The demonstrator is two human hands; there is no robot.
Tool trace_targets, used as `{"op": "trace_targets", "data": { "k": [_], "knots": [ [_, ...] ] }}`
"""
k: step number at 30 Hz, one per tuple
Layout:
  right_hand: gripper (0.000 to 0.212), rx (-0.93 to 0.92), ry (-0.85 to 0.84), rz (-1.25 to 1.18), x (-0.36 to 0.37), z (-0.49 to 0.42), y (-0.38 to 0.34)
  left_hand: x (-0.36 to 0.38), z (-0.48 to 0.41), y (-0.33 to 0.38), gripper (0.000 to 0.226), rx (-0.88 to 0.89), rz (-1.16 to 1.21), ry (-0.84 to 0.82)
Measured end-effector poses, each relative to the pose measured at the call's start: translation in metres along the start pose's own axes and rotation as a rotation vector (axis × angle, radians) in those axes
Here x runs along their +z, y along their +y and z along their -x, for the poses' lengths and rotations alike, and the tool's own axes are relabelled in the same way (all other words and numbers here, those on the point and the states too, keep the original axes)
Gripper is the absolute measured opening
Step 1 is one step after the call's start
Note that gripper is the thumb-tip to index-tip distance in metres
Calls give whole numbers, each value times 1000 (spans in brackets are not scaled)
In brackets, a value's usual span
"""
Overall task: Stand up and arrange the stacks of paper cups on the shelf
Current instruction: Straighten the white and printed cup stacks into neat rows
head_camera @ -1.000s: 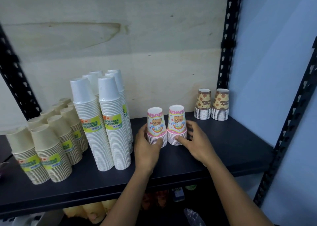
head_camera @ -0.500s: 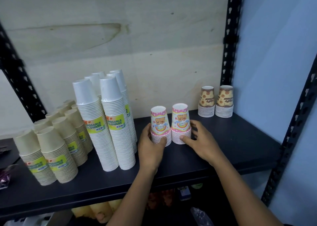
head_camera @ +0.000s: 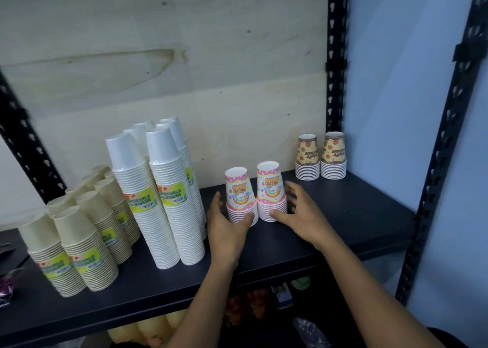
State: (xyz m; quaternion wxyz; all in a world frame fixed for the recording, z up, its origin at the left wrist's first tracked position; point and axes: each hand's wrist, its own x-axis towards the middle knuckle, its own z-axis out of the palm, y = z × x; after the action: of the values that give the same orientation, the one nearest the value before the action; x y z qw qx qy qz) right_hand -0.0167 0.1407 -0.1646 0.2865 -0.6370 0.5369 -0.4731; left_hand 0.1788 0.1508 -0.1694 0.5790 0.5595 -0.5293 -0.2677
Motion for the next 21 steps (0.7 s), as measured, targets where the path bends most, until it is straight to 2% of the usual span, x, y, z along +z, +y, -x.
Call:
{"op": "trace_targets", "data": {
  "k": [2,5,10,14,21],
  "knots": [
    [106,7,22,0,-4,2,-1,-2,8,8,107,12,-51,36],
    [95,2,33,34,-11,9,-12,-1,27,24,105,59,-59,71],
    [81,-2,55,166,-41,23,-29,13,48,69,76,213,-124,139],
    [70,5,117,254,-82,32,-45,39,44,114,57,303,-92,-19],
    [55,-4,243,337,-134,28,-58,93,15,146,57,326,-37,-165]
  ]
}}
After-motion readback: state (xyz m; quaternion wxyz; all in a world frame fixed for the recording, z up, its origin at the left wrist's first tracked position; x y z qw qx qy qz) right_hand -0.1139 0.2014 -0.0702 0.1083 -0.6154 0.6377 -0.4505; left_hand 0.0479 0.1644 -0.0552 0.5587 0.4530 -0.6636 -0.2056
